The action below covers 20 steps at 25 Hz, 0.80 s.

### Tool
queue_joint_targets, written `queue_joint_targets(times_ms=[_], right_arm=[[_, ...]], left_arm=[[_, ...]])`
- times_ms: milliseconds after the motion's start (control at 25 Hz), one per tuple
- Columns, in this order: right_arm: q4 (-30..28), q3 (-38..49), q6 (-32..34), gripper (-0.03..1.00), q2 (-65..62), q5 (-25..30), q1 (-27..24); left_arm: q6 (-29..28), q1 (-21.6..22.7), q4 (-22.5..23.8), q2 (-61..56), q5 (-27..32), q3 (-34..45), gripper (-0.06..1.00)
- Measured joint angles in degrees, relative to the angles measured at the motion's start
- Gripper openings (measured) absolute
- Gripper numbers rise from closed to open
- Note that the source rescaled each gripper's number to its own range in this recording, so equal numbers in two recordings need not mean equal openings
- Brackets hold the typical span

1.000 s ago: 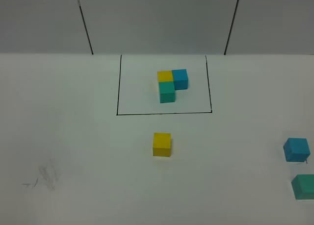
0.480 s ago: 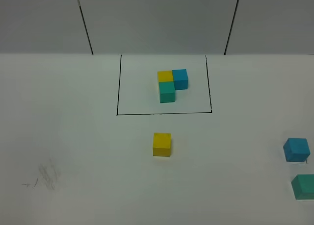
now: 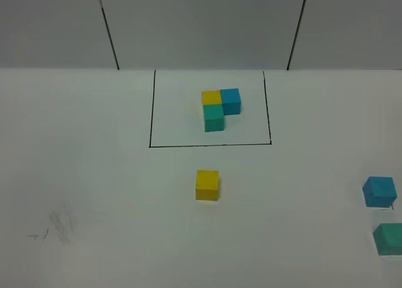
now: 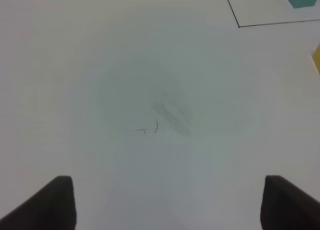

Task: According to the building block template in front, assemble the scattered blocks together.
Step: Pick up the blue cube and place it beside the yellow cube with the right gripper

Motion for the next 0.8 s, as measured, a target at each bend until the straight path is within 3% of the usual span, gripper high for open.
queue_joint_targets(times_ms=[440,680,800], right_arm=[[-5.7,-8.6,-1.3,0.73,38.9,-15.7,0.0],[-7.5,-19.0,-1.4,0.73,58.7,-16.8,0.0],[-6.9,-27.1,-1.4,0.73,66.4,-13.2,0.0]], left_arm=[[0.0,0.0,0.0,0.0,0.0,0.0,0.68],[0.0,0.0,0.0,0.0,0.0,0.0,0.68],[0.0,0.0,0.0,0.0,0.0,0.0,0.68]])
